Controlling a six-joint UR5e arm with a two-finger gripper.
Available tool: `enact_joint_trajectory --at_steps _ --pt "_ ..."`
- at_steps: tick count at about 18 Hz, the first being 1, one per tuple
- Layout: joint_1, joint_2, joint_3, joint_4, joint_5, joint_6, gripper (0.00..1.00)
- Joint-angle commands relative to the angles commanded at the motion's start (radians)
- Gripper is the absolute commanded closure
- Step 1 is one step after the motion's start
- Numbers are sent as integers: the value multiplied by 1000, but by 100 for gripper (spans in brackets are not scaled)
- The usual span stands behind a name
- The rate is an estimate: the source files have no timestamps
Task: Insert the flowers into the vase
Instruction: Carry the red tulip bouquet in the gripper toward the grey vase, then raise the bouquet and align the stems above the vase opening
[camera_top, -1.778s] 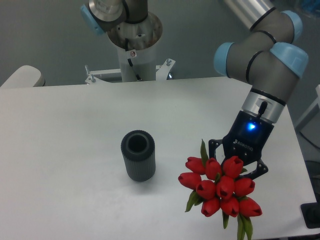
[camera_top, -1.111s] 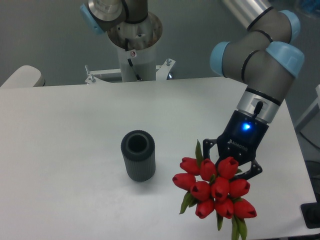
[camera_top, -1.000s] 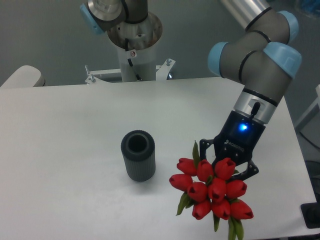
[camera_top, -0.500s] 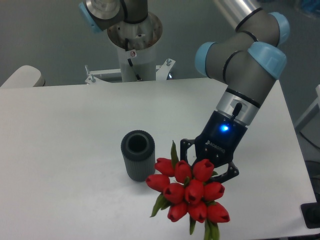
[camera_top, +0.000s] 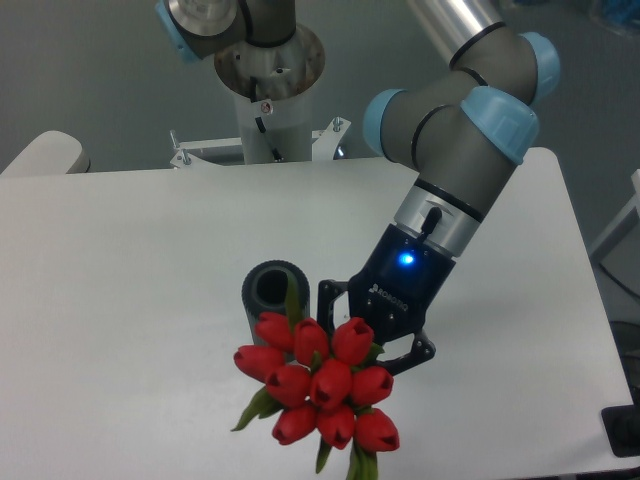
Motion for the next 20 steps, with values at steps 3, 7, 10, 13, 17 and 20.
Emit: enact_joint_trajectory --at_steps 3,7,10,13,17,20 --pt "40 11 -29 2 -130 -8 75" --pt "84 90 -109 8 -212 4 75" --pt "83 129 -155 9 -239 15 75" --pt "83 204 -248 9 -247 67 75" --pt "83 264 -340 9 -250 118 75" --pt "83 291 -390 11 -281 144 75"
